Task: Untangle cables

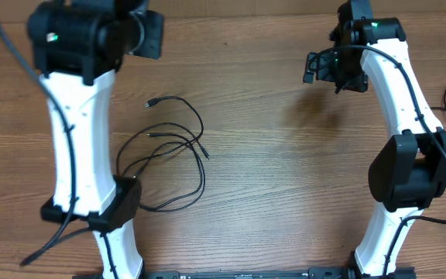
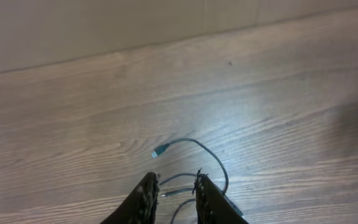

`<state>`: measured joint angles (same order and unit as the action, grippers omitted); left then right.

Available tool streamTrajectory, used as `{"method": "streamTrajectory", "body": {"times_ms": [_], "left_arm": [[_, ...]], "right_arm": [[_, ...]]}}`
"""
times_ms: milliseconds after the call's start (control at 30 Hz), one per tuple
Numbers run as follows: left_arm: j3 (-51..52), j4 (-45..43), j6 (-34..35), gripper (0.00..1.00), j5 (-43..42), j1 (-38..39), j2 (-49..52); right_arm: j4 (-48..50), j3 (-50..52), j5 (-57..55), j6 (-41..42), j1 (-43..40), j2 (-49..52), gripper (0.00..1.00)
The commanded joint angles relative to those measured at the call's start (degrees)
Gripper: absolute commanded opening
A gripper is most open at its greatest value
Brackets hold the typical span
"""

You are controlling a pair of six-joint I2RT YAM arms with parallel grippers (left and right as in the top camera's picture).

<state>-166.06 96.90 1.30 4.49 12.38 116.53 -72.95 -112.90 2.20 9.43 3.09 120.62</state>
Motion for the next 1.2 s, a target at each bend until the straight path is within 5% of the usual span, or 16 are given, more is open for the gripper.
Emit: {"method": "streamTrajectory", "body": {"times_ms": [0,233,500,600,900,1167], "left_arm": [[-0.81,-0.11,-0.02,0.24,-1.57,0.55,-10.73],[7.48,-0.11,-0.02,0.33,-1.01,2.05,-28.50],[39.17,-0.13,6.56,0.43,6.32,2.05,-49.37],[50.38,-1.05,7.08,0.54,7.93,2.05,-54.23],[73.31,-6.51,1.03,0.86,6.45,2.12,-55.30],[83.58,-12.98,-0.24,0.90,0.61,2.12,-49.33]], "right_arm": [[0.00,0.46,-2.14,1.07,-1.07,0.11,1.00],[-1.81,0.46,-2.12,3.34,-1.29,0.11,1.00],[-3.91,0.46,-1.07,5.55,0.55,-0.66,1.00],[-3.76,0.46,-1.07,5.62,2.69,-2.51,1.00],[-4.00,0.46,-1.09,5.62,9.66,-12.24,1.00],[-8.44,0.46,-5.09,9.88,13.73,-19.15,1.00]]}}
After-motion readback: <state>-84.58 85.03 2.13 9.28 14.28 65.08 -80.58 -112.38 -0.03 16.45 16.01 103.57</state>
